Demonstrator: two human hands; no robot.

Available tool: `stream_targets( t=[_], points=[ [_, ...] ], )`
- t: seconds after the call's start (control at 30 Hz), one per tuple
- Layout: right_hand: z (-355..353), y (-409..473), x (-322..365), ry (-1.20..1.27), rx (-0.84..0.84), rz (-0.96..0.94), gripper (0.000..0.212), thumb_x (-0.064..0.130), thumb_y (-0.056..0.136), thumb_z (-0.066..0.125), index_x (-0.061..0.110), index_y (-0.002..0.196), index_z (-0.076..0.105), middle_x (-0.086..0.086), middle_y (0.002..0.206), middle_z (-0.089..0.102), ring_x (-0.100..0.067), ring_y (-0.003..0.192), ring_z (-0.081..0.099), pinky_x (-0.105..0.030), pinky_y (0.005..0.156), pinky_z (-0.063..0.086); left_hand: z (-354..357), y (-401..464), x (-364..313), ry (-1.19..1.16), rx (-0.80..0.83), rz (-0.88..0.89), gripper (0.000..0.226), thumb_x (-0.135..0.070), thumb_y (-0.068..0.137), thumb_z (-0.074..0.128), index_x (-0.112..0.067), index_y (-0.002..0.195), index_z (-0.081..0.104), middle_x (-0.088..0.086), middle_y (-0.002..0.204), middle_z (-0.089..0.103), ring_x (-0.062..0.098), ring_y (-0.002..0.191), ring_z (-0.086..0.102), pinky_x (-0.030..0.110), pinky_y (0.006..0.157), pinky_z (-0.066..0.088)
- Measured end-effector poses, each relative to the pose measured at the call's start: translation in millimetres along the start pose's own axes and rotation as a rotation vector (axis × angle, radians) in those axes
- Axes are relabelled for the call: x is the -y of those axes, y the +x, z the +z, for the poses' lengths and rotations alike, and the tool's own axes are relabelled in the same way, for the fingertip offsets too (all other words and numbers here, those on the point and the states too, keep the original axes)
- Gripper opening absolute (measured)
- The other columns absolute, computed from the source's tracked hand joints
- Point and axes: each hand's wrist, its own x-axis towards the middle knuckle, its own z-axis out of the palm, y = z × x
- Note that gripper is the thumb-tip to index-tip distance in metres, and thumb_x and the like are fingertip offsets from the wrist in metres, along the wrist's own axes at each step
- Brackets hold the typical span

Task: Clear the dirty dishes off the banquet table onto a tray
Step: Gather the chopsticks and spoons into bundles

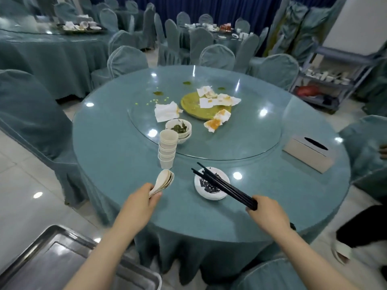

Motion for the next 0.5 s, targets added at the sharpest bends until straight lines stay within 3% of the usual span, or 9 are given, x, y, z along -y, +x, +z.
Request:
stream_targets(
  t=[0.17, 0.27, 0.37, 0.5],
  points=[
    [3, 35, -5, 0.021, 0.033, 0.083, 0.01, 0.025, 0.082, 0.054, 0.018, 0.076, 0.055, 0.002, 0.064, 0.06, -0.017, 0.058, 0.055, -0.025, 0.045, 0.036, 23, 44, -5, 0.052, 0.102, 0.012, 0.019, -0.036, 0.099, 0.039, -0.02, 0.092, 0.047, -0.007, 0.069, 0.05, 0.02, 0.068, 0.049, 0.029, 0.054, 0.03],
    [6, 73, -9, 0.054, 0.027, 0.098, 0.012, 0.023, 0.082, 0.052, 0.017, 0.072, 0.052, 0.003, 0.062, 0.057, -0.02, 0.059, 0.053, -0.026, 0.046, 0.033, 37, 76, -11, 0.069, 0.111, 0.025, 0.025, -0.036, 0.1, 0.036, -0.019, 0.083, 0.042, -0.006, 0.07, 0.047, 0.019, 0.066, 0.046, 0.029, 0.052, 0.026],
    [9, 109, -13, 0.053, 0.055, 0.091, 0.01, 0.021, 0.083, 0.05, 0.016, 0.074, 0.054, 0.002, 0.064, 0.057, -0.027, 0.067, 0.058, -0.03, 0.051, 0.04, 55, 97, -19, 0.082, 0.142, -0.014, 0.026, -0.035, 0.1, 0.035, -0.021, 0.079, 0.037, -0.006, 0.071, 0.045, 0.022, 0.069, 0.045, 0.032, 0.057, 0.026],
    [25, 139, -22, 0.039, 0.102, 0.104, 0.006, 0.02, 0.082, 0.05, 0.019, 0.081, 0.056, 0.005, 0.065, 0.056, -0.023, 0.065, 0.056, -0.028, 0.051, 0.04, 80, 120, -22, 0.088, 0.198, -0.104, 0.02, -0.032, 0.1, 0.037, -0.016, 0.094, 0.047, -0.001, 0.082, 0.052, 0.025, 0.077, 0.051, 0.033, 0.063, 0.034]
  ],
)
